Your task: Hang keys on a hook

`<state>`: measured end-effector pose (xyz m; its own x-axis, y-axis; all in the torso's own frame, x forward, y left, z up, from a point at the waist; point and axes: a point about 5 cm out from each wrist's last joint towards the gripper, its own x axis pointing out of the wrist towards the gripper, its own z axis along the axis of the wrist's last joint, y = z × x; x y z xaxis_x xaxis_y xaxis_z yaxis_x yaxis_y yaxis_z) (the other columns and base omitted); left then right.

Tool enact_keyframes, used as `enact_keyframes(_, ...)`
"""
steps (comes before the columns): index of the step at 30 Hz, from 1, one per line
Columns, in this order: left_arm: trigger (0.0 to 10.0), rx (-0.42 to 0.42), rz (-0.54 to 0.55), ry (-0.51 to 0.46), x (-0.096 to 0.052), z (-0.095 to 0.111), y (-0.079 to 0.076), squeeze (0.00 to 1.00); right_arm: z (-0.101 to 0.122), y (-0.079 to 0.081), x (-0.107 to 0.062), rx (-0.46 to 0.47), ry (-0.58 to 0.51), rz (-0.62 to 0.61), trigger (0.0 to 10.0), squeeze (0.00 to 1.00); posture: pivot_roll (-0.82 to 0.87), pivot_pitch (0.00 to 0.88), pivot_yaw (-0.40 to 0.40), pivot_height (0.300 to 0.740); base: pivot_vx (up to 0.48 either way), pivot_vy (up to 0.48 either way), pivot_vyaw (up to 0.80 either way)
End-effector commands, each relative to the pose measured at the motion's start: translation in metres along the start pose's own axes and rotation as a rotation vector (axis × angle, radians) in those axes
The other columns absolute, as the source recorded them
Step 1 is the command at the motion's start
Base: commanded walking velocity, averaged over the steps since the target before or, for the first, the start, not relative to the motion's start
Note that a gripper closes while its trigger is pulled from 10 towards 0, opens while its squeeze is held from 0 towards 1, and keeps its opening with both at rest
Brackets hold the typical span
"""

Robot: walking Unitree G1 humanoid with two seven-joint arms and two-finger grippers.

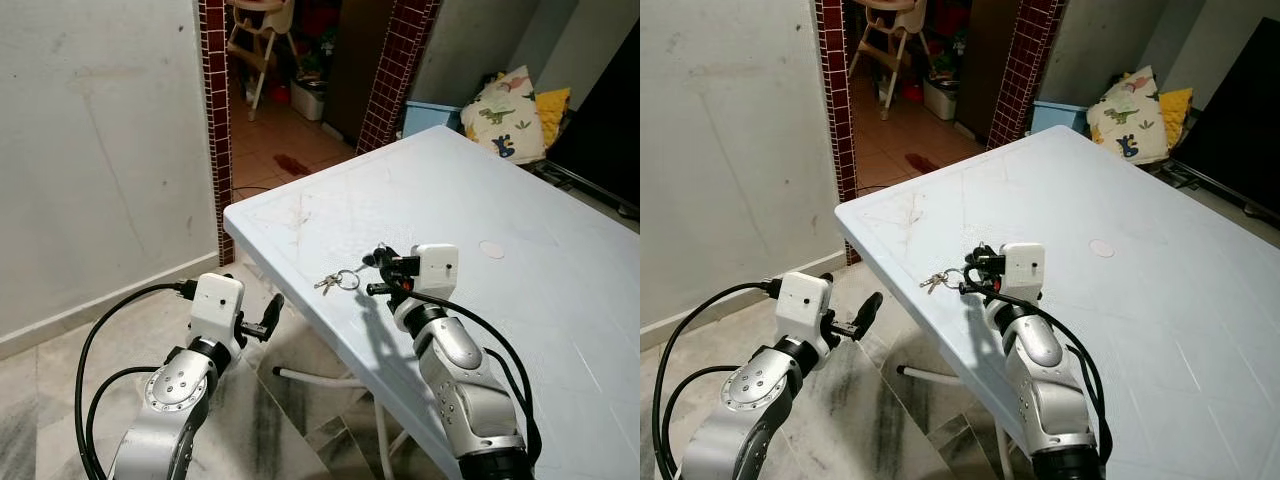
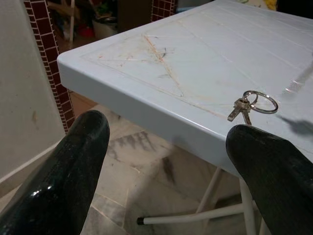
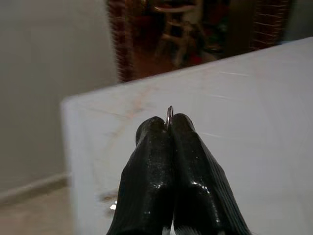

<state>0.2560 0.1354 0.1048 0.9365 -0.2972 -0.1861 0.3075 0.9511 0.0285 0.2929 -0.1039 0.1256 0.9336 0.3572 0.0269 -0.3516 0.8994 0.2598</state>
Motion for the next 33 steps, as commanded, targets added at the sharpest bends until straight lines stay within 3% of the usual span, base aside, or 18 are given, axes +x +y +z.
enact_keyframes(1,10.0,0.001,-0.006,-0.010,0.003,0.003,-0.003,0.00,0.010,0.000,-0.003,0.043,-0.032,0.043,0.0,0.00,0.14,0.000,-0.135,0.740,0.000,0.000,0.00)
enact_keyframes(10,10.0,0.003,-0.009,-0.018,0.006,0.006,-0.001,0.00,0.022,0.006,-0.003,0.087,-0.057,0.131,0.0,0.00,0.15,0.000,-0.116,0.740,0.000,0.000,0.00)
enact_keyframes(16,10.0,0.000,0.005,-0.055,0.010,0.014,0.001,0.00,0.031,0.009,-0.006,0.025,-0.087,0.112,0.0,0.00,0.15,0.000,-0.096,0.740,0.000,0.000,0.00)
enact_keyframes(17,10.0,0.006,0.008,-0.070,0.011,0.018,0.002,0.00,0.032,0.007,-0.007,0.008,-0.080,0.077,6.2,0.00,0.15,0.000,-0.093,0.740,0.000,0.000,0.00)
enact_keyframes(18,10.0,0.007,0.009,-0.073,0.011,0.018,0.002,0.00,0.032,0.006,-0.007,0.007,-0.073,0.071,10.0,0.00,0.15,0.000,-0.093,0.740,0.000,0.000,0.00)
enact_keyframes(23,10.0,0.004,0.002,-0.075,0.014,0.020,0.001,0.00,0.039,0.007,-0.011,-0.012,-0.119,0.054,10.0,0.00,0.15,0.000,-0.079,0.740,0.000,0.000,0.00)
enact_keyframes(30,10.0,0.058,0.091,-0.122,0.016,0.030,0.012,0.00,0.041,0.006,-0.010,-0.022,-0.128,0.026,10.0,0.00,0.15,0.000,-0.068,0.740,0.000,0.000,0.00)
enact_keyframes(33,10.0,0.078,0.115,-0.106,0.016,0.027,0.019,0.00,0.041,0.004,-0.011,-0.036,-0.130,0.009,10.0,0.00,0.16,0.000,-0.067,0.740,0.000,0.000,0.80)
